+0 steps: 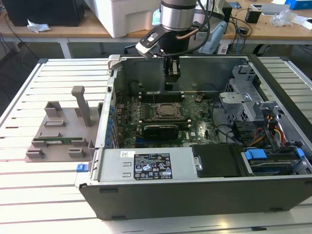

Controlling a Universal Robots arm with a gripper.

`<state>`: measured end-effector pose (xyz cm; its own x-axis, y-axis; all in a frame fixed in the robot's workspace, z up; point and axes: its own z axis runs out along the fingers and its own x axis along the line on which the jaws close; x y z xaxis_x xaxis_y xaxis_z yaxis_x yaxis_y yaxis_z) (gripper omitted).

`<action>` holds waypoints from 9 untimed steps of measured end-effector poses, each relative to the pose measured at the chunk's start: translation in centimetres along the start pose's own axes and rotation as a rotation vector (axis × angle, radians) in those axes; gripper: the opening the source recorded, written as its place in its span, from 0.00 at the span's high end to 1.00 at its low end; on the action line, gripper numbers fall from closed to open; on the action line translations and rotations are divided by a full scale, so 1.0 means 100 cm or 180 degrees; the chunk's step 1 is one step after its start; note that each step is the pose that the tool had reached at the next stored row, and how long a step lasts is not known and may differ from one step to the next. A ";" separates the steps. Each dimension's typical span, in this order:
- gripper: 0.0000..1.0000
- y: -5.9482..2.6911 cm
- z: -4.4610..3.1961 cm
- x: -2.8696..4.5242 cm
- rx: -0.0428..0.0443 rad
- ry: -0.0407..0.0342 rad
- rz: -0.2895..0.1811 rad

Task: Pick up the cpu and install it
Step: 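Close the cpu cover, then install the first cpu locking lever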

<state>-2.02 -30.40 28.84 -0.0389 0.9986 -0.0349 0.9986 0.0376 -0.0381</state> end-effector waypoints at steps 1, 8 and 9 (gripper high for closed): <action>0.89 0.0000 0.0000 0.0000 0.0000 0.0000 0.0000; 0.89 0.0000 -0.0001 0.0000 -0.0011 -0.0012 -0.0328; 0.89 0.0000 -0.0001 0.0000 -0.0013 -0.0014 -0.0376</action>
<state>-2.02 -30.40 28.85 -0.1566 0.9870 -0.0348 0.9871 0.1553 -0.0381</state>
